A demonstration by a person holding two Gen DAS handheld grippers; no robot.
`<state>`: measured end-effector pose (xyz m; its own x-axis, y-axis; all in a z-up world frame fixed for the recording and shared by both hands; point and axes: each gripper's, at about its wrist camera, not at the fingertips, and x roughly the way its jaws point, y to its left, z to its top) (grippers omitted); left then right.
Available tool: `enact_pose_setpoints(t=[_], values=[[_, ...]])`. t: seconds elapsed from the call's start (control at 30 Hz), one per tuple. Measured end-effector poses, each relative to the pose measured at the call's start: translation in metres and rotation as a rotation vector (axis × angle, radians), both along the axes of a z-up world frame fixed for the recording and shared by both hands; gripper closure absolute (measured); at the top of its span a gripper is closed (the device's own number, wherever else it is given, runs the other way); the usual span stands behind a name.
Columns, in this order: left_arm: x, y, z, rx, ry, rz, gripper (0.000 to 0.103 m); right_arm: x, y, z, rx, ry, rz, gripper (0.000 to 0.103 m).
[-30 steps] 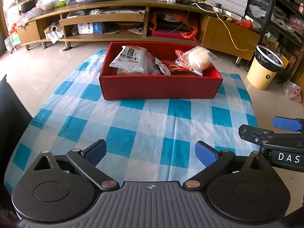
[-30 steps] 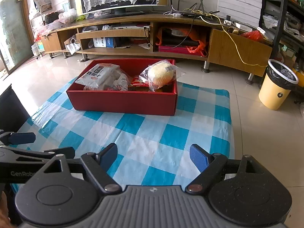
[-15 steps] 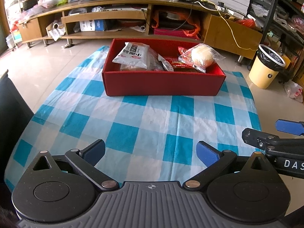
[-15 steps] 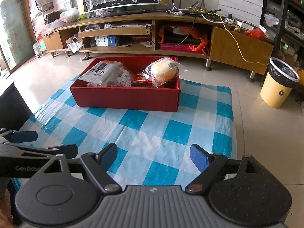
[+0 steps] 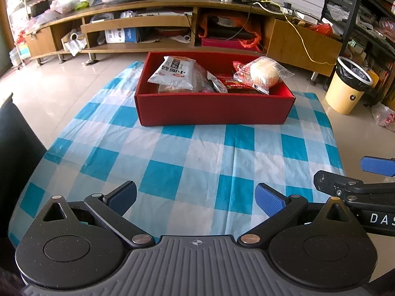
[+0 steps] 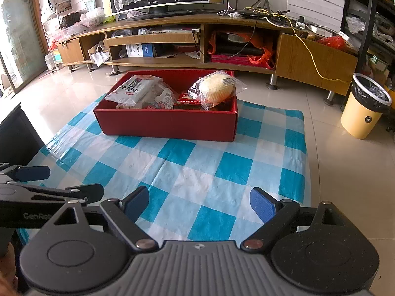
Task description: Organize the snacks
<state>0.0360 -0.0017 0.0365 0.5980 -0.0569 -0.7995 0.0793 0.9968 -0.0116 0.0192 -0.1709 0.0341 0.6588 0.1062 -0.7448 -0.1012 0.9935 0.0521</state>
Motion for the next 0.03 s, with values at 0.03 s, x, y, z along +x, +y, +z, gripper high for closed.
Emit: enact_pose_setpoints(t=[0.03], values=[[-0.0002, -0.0002, 0.0003, 0.003, -0.003, 0.0, 0.0, 0.0, 0.0, 0.0, 0.0, -0.001, 0.0, 0.014]])
